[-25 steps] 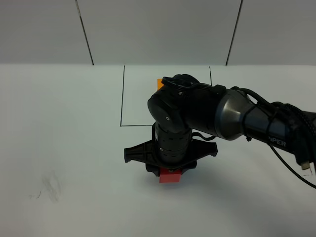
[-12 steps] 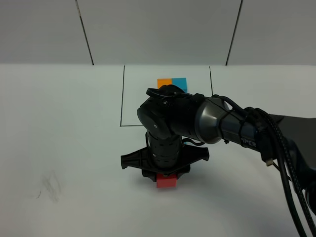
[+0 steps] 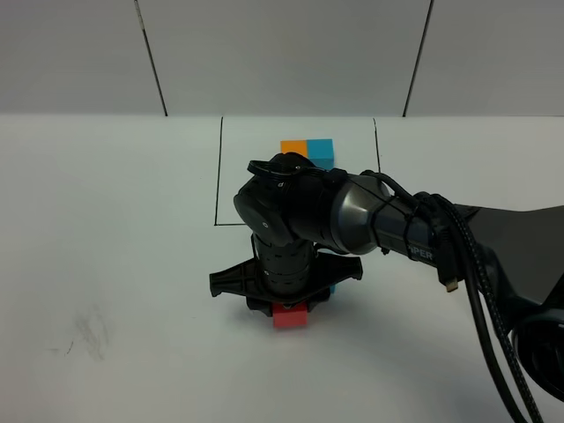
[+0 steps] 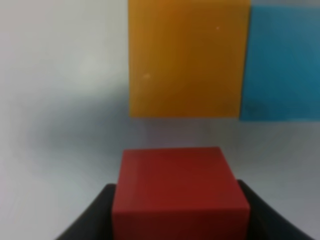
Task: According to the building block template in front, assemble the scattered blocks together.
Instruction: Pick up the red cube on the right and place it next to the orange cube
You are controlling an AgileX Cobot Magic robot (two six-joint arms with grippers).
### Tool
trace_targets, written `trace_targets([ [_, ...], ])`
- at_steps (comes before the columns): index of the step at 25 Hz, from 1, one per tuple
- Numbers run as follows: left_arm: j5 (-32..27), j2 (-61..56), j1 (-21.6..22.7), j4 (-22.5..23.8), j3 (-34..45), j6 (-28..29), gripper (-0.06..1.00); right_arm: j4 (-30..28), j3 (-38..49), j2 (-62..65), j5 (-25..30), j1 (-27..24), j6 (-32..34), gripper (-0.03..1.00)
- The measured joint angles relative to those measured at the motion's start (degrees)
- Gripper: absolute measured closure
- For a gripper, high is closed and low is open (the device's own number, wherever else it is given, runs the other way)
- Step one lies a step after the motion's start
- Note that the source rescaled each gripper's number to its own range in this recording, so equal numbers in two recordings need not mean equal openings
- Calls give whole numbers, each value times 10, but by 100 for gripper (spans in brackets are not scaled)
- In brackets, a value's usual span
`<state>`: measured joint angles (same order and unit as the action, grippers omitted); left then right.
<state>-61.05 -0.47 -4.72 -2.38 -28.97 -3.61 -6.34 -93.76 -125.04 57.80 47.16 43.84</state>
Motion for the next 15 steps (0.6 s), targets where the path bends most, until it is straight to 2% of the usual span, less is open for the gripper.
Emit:
trace_targets([
  [15,0,0,0,0,0,0,-4,-20,0,-1,-20,0,14,70],
])
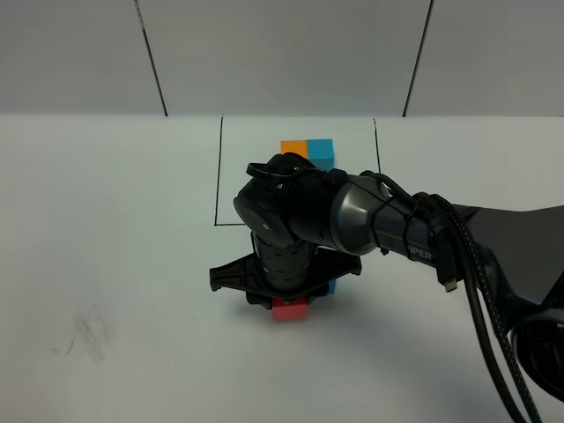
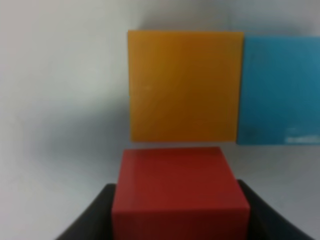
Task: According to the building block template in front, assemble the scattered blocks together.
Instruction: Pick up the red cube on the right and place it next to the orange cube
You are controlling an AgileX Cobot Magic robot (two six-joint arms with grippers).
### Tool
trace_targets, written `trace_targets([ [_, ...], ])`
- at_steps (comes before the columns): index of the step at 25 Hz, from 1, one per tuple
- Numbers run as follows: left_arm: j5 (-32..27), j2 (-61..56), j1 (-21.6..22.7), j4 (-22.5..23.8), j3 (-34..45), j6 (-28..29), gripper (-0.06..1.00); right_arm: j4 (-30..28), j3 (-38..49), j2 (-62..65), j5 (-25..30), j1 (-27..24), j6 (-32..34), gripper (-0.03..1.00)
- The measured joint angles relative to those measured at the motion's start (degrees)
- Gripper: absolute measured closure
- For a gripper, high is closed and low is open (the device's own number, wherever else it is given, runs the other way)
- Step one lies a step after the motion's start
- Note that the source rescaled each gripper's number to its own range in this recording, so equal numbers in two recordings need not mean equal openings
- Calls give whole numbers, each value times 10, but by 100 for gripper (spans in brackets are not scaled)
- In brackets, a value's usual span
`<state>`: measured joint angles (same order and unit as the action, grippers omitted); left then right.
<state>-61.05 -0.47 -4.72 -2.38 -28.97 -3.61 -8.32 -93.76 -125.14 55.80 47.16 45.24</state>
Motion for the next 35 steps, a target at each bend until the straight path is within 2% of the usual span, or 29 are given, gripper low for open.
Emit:
trace_targets([
  [35,1,0,0,0,0,0,-4,-13,0,-34,-24,0,19,70],
])
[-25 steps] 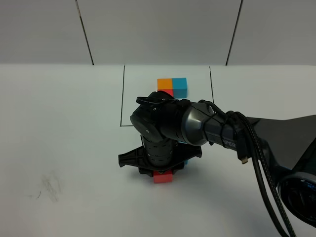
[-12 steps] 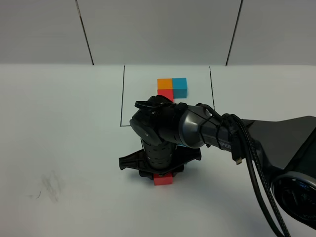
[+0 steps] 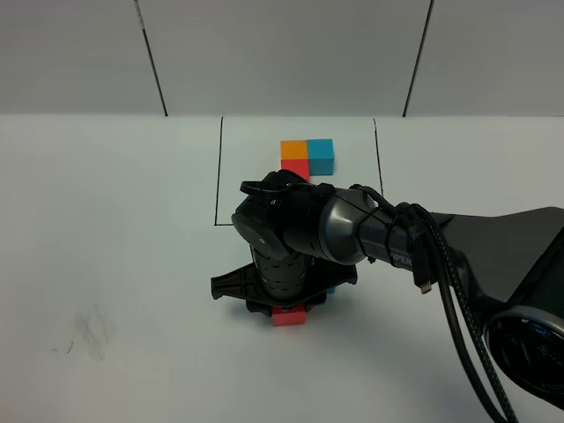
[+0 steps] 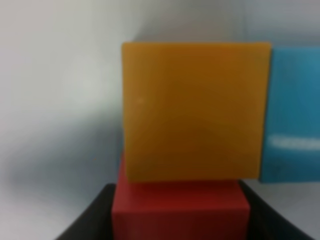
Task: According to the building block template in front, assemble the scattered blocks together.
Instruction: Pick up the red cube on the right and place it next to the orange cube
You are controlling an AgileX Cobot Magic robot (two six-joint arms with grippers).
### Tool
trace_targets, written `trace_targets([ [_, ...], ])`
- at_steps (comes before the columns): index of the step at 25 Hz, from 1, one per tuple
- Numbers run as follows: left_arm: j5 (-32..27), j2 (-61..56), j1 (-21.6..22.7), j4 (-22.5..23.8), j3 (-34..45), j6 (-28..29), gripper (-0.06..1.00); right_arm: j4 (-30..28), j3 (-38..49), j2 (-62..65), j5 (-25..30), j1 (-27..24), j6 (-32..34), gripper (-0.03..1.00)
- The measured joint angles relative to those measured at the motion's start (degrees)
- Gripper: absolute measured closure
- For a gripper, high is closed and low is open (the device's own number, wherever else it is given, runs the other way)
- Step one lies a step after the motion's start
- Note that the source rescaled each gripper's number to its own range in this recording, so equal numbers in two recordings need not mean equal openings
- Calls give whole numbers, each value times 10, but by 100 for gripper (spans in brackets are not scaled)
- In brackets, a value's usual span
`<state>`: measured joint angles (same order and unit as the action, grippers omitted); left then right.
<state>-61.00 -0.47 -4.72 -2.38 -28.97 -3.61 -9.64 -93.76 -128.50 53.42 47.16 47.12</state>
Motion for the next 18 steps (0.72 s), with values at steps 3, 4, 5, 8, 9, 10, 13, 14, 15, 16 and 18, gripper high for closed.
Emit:
trace_targets([
  [3,0,0,0,0,0,0,-4,-6,0,0,1,0,6,70],
  [4,0,0,0,0,0,0,-4,-7,0,0,1,0,6,70],
  [5,0,0,0,0,0,0,-4,-7,0,0,1,0,7,70],
  [8,0,0,0,0,0,0,-4,-8,0,0,2,0,8,70],
  [9,0,0,0,0,0,0,-4,-8,0,0,2,0,8,70],
  [10,0,0,0,0,0,0,-4,-8,0,0,2,0,8,70],
  [13,0,0,0,0,0,0,-4,-9,0,-2,2,0,8,70],
  [14,0,0,0,0,0,0,-4,-9,0,-2,3,0,8,70],
  [15,0,0,0,0,0,0,-4,-9,0,-3,4,0,9,70],
  [16,0,0,0,0,0,0,-4,-9,0,-3,4,0,9,70],
  [18,0,0,0,0,0,0,-4,-9,0,-3,4,0,10,70],
])
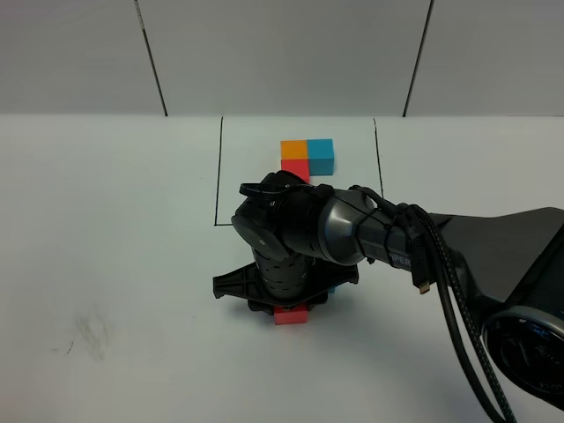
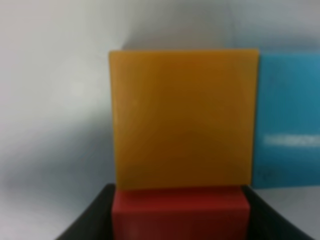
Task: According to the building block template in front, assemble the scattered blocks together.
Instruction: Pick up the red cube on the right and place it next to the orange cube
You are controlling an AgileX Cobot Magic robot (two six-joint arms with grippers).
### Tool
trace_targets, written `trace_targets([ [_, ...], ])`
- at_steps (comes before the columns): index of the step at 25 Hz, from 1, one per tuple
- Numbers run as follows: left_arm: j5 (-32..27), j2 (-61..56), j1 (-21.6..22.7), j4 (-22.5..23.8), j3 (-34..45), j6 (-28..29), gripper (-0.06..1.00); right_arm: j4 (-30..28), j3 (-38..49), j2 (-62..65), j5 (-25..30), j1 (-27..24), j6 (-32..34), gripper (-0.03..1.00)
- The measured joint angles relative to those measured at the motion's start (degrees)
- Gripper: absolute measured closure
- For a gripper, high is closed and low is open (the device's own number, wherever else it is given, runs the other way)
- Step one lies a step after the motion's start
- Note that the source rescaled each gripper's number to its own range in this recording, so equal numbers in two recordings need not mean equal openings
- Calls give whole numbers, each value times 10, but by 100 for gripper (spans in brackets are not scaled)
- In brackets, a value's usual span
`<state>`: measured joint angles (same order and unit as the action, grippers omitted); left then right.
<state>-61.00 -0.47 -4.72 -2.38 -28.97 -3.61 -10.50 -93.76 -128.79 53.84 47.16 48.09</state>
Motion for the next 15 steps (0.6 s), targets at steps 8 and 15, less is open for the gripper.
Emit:
trace_targets([
  [8,0,0,0,0,0,0,-4,-7,-4,-4,9,0,11,70],
  [15,0,0,0,0,0,0,-4,-7,-4,-4,9,0,11,70],
])
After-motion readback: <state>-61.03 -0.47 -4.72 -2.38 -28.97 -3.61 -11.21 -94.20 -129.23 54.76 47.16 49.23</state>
